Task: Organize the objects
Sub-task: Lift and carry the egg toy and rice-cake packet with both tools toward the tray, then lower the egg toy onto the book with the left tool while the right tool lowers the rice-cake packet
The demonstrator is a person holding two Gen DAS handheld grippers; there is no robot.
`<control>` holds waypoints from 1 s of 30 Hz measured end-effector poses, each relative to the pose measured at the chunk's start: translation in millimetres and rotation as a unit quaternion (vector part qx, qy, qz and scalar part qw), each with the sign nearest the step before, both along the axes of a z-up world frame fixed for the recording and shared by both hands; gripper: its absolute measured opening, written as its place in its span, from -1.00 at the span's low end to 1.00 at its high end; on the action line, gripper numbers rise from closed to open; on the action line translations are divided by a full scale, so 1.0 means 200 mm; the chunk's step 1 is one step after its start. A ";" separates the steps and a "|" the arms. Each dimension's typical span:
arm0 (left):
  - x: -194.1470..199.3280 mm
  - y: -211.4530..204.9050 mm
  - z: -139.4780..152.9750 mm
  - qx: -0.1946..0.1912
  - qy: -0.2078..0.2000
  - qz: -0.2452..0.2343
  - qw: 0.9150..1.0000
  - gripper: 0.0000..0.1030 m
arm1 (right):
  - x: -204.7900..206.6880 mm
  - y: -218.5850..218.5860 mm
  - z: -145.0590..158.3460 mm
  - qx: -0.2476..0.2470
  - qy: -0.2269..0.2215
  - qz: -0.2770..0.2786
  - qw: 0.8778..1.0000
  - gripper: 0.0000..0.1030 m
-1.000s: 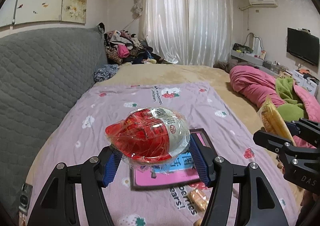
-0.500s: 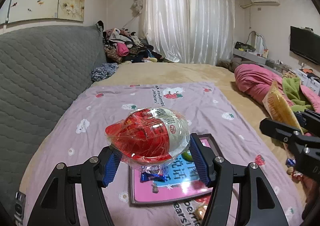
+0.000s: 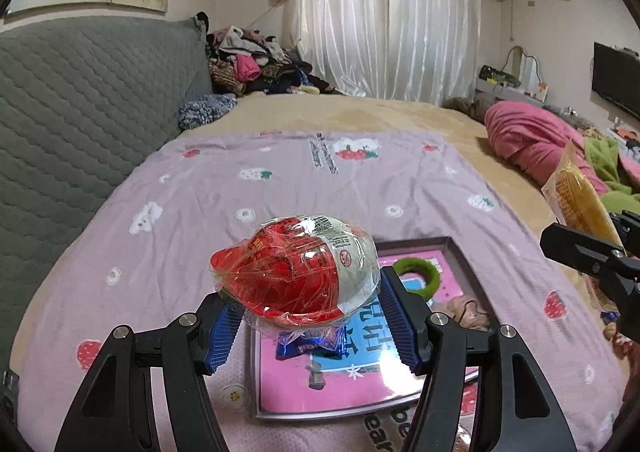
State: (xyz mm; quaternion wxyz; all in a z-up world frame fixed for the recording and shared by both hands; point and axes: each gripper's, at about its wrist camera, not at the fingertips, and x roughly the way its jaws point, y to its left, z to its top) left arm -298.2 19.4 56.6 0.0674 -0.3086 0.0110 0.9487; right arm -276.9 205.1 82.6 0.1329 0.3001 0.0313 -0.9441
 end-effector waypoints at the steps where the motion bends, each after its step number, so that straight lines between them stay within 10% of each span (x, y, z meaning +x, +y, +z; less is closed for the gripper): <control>1: -0.02 0.01 -0.03 -0.003 -0.004 0.000 1.000 0.29 | -0.02 0.00 -0.04 -0.003 -0.004 0.002 1.000 -0.19; 30: -0.20 0.12 -0.55 -0.021 -0.032 -0.042 0.998 0.29 | -0.33 -0.01 -0.63 -0.011 -0.032 -0.003 0.999 -0.19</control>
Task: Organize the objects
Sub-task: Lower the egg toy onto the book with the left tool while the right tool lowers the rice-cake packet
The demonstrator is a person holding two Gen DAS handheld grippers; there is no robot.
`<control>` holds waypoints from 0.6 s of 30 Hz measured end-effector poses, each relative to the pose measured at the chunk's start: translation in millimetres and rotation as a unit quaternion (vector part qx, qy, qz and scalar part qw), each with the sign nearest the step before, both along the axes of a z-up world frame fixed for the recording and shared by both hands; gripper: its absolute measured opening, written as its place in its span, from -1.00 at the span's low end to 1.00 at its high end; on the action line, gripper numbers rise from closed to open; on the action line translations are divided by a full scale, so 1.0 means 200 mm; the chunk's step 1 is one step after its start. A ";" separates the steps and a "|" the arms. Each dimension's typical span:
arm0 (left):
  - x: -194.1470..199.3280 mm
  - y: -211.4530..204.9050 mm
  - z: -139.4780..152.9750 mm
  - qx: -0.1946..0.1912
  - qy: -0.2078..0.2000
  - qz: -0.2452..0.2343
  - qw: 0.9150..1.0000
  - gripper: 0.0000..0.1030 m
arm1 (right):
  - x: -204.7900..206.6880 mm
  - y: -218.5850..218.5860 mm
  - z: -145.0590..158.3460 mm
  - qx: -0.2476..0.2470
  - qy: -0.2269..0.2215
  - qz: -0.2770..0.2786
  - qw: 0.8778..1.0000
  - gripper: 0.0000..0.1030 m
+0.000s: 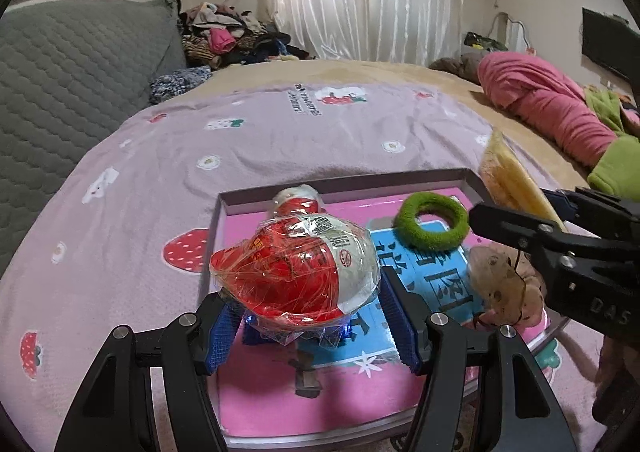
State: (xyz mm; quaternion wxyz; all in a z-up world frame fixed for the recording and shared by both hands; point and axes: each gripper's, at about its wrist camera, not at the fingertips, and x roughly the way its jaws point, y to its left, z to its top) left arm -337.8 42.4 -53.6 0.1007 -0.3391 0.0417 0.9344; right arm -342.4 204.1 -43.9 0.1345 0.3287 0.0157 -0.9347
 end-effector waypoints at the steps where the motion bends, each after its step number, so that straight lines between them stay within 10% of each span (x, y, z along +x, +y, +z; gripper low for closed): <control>1: 0.00 0.01 0.00 0.000 -0.002 -0.001 1.000 0.29 | 0.00 0.00 -0.01 0.002 -0.001 -0.003 1.000 -0.19; 18: 0.00 0.20 -0.14 0.008 -0.037 -0.060 0.997 0.29 | -0.11 0.10 -0.16 0.016 -0.048 -0.042 0.998 -0.19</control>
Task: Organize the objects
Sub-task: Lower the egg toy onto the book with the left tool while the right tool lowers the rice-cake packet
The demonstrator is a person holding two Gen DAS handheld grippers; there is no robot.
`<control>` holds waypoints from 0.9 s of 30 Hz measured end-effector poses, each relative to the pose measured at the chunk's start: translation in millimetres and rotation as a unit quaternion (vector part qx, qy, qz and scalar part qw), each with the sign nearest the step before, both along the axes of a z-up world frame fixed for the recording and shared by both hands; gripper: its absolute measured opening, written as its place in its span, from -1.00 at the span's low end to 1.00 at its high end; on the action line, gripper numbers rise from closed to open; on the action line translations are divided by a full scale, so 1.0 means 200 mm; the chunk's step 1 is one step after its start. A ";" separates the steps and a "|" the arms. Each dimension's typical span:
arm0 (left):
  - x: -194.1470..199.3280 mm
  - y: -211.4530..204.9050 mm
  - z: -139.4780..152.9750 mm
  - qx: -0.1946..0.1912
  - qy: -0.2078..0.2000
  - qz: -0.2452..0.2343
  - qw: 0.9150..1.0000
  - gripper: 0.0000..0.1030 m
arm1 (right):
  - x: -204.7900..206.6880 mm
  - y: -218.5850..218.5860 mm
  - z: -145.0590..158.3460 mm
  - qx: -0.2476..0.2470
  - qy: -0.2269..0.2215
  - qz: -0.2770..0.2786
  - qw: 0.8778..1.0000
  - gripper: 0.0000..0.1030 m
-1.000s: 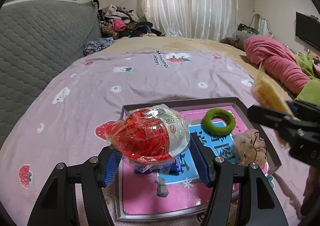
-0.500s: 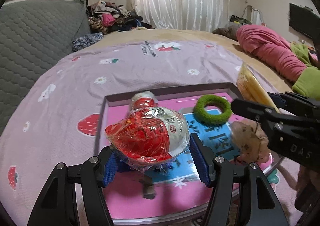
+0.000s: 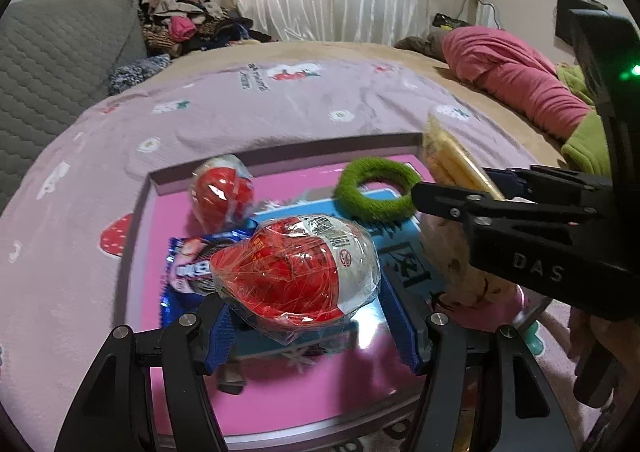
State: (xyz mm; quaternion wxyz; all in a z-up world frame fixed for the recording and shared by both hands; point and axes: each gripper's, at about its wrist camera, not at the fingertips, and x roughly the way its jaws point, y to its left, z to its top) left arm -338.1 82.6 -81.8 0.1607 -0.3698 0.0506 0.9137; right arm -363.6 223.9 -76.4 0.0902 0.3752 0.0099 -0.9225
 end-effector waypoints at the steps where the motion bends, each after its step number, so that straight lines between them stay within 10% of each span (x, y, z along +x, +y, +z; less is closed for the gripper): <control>1: 0.00 0.01 -0.01 -0.003 0.001 0.000 1.000 0.29 | -0.01 0.00 -0.01 0.000 -0.002 -0.001 1.000 -0.19; 27: -0.01 0.08 -0.11 -0.023 -0.030 -0.013 0.999 0.32 | -0.05 0.03 -0.11 0.012 -0.036 -0.009 0.999 -0.18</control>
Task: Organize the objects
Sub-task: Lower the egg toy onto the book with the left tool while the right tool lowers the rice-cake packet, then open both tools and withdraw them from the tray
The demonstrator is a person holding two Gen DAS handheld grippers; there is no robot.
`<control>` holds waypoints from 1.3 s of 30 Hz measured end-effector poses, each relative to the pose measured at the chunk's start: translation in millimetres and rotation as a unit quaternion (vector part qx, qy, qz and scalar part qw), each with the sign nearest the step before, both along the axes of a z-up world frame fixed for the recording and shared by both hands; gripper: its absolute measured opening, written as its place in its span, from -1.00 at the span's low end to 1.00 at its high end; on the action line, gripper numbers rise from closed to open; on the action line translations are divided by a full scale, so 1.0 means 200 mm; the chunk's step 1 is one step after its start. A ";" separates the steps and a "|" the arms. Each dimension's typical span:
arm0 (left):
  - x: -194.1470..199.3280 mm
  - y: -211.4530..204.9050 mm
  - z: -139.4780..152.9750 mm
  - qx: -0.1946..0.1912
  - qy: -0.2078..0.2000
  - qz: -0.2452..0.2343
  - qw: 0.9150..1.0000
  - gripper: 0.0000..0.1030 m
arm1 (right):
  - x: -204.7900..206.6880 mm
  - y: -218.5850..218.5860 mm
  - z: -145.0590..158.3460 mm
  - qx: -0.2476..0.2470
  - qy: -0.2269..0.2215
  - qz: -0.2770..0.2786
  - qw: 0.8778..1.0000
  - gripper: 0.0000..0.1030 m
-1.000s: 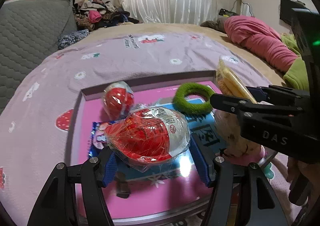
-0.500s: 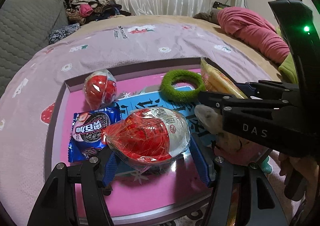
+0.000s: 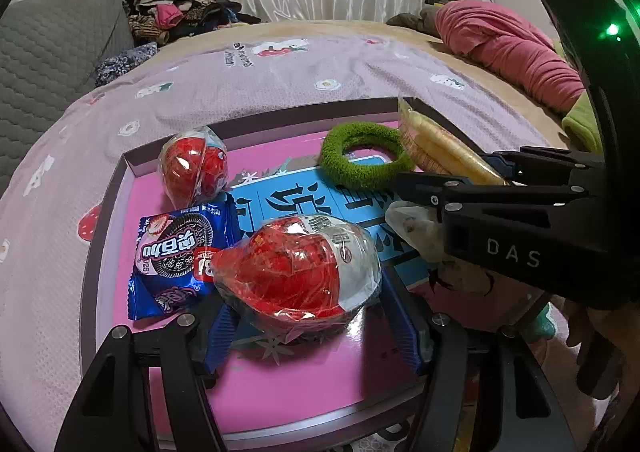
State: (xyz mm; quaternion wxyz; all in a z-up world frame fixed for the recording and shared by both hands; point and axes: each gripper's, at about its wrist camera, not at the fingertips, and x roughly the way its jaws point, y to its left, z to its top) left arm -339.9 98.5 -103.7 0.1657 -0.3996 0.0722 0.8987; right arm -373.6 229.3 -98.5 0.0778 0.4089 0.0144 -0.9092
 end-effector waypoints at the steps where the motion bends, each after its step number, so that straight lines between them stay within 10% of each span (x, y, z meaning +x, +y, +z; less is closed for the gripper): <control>1: 0.00 0.00 0.00 -0.002 0.000 0.000 1.000 0.32 | 0.00 0.00 0.00 0.000 -0.001 0.000 1.000 -0.18; 39: 0.08 -0.09 0.22 -0.003 0.042 0.014 0.999 0.60 | 0.19 0.00 0.30 0.011 0.093 -0.020 0.995 0.75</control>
